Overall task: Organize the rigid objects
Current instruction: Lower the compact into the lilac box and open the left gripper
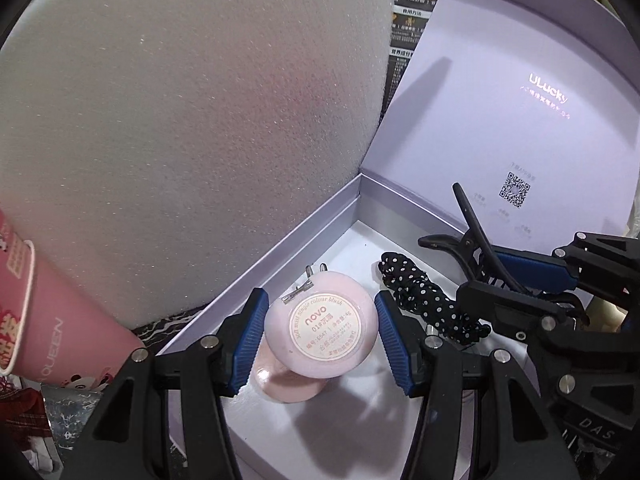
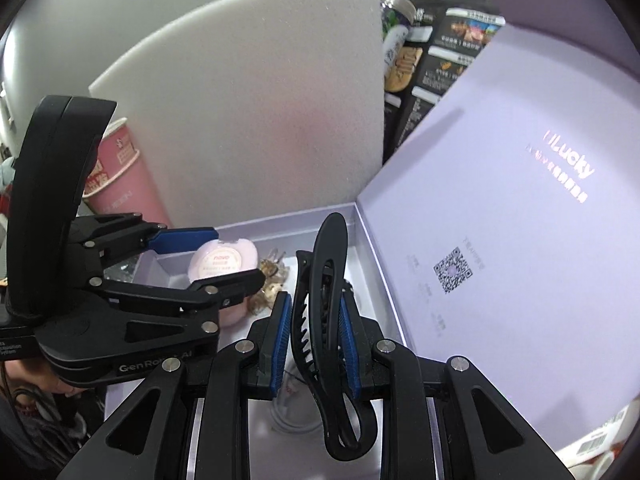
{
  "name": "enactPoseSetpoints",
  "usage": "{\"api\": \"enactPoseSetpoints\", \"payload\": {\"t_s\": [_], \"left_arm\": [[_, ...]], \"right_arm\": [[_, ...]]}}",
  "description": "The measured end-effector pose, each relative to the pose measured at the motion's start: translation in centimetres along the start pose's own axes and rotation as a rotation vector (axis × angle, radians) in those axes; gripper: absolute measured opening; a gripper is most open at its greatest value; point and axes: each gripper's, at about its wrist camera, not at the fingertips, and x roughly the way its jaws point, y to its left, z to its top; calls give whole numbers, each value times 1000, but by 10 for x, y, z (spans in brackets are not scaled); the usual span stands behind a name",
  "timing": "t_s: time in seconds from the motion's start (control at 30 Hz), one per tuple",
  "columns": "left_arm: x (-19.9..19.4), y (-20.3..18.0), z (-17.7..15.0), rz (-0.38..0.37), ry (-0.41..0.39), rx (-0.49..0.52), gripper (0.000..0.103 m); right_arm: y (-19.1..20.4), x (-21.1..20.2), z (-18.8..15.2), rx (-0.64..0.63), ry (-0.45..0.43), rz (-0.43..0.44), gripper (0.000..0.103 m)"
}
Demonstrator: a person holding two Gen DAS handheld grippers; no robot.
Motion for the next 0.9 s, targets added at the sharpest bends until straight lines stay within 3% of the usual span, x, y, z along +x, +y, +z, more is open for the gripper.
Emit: {"api": "enactPoseSetpoints", "payload": {"t_s": [0.3, 0.6, 0.73, 0.8, 0.9], "left_arm": [[22, -10, 1, 26, 27, 28, 54], [27, -18, 3, 42, 20, 32, 54], [28, -20, 2, 4, 27, 15, 54], [29, -18, 2, -4, 28, 5, 54], [30, -16, 3, 51, 51, 1, 54]], "right_arm": [[-18, 19, -8, 25, 68, -25, 24], [-14, 26, -7, 3, 82, -29, 24], [-7, 31, -7, 12, 95, -10, 25], [-7, 30, -5, 15, 91, -6, 28], [-7, 26, -3, 17, 87, 1, 35]]}}
